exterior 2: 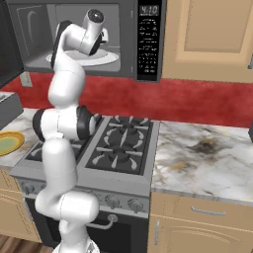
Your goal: Pick the mushroom from the microwave and place it on plate located on the counter.
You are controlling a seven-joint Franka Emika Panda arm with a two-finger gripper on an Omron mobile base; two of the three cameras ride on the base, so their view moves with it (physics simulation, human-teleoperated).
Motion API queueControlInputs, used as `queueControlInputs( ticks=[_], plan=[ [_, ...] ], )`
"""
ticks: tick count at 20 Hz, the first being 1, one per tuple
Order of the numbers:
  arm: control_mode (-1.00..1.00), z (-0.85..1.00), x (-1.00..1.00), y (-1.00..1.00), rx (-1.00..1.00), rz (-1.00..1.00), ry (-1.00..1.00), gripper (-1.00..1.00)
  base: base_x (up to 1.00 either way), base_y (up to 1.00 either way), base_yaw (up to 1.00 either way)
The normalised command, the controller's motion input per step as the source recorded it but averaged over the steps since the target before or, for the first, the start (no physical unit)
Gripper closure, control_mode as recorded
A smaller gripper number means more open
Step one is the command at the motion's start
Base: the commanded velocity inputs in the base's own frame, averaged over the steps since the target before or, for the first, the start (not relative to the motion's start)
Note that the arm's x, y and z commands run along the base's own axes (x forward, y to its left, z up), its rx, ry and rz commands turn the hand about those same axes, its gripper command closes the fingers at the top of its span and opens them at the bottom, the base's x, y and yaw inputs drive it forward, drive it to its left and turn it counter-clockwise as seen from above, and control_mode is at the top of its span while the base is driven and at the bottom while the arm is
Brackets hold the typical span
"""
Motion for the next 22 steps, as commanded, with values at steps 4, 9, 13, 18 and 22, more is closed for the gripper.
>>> queueControlInputs(
  ticks=[4,9,13,18,22],
  plan=[
    [-1.00,-0.22,-0.04,0.00,0.07,0.00,-0.14,1.00,0.00,0.00,0.00],
    [-1.00,-0.16,-0.03,0.00,0.09,0.00,-0.10,1.00,0.00,0.00,0.00],
    [-1.00,0.15,-0.30,-0.10,0.07,0.00,0.00,1.00,0.00,0.00,0.00],
    [-1.00,0.47,-0.72,-0.09,0.01,0.00,0.05,1.00,0.00,0.00,0.00],
    [-1.00,0.45,-0.93,-0.08,0.00,0.00,0.13,1.00,0.00,0.00,0.00]
  ],
)
